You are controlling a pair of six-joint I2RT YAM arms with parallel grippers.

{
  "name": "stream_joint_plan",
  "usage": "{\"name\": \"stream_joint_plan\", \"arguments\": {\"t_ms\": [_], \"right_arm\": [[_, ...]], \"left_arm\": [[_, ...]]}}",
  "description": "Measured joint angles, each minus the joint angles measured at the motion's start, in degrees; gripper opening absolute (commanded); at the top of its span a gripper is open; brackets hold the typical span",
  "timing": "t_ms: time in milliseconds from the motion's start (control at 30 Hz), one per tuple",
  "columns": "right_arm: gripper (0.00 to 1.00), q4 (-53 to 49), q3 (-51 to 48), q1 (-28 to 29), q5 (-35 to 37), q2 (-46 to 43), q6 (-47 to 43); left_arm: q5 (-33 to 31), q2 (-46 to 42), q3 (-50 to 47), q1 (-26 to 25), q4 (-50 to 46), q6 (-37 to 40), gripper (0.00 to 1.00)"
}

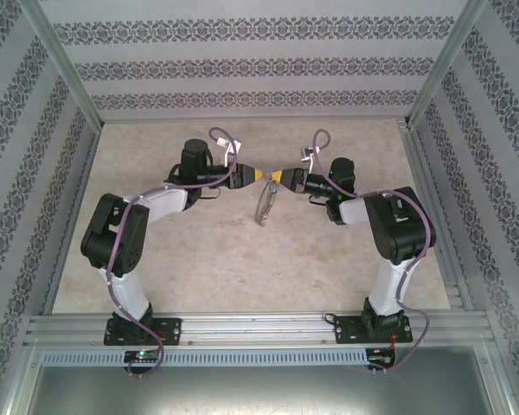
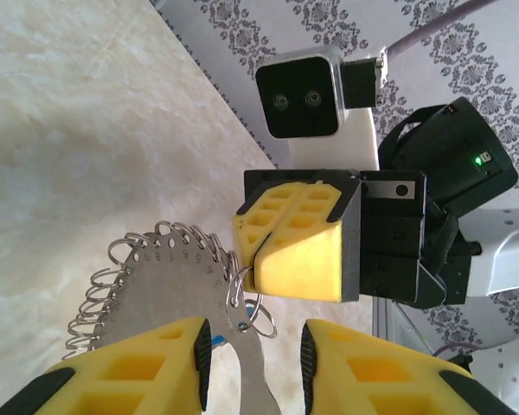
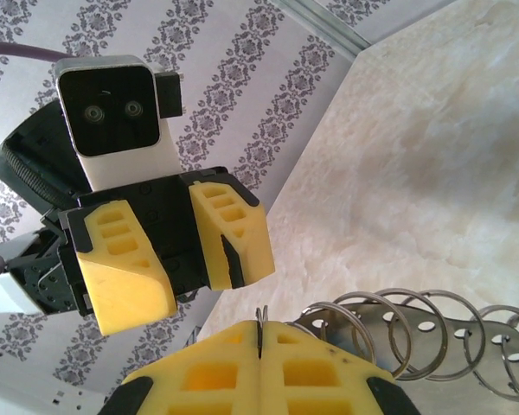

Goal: Put the keys on the keyring

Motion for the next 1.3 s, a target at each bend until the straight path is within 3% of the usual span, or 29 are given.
{"name": "stream_joint_plan", "arguments": {"t_ms": [400, 667, 900, 1300], "right_arm": [[0.00, -0.70, 0.79, 0.00, -5.31, 0.07, -2.45], [0.00, -1.70, 4.98, 0.07, -8.52, 1.22, -2.38], [0.00, -2.64, 5.53, 0.31, -9.66, 2.43, -2.40], [0.00, -3.43, 5.62, 0.42, -9.81, 2.99, -2.40]], "left_arm": [[4.44, 0.02, 0.00, 1.64, 1.11, -1.20, 0.36], [8.33, 3.06, -0.02, 1.62, 9.99, -7.34, 0.35], [9.46, 4.83, -0.42, 1.62, 16.33, -11.82, 0.35], [9.40, 6.16, -0.57, 1.62, 17.33, -12.07, 0.35]]}}
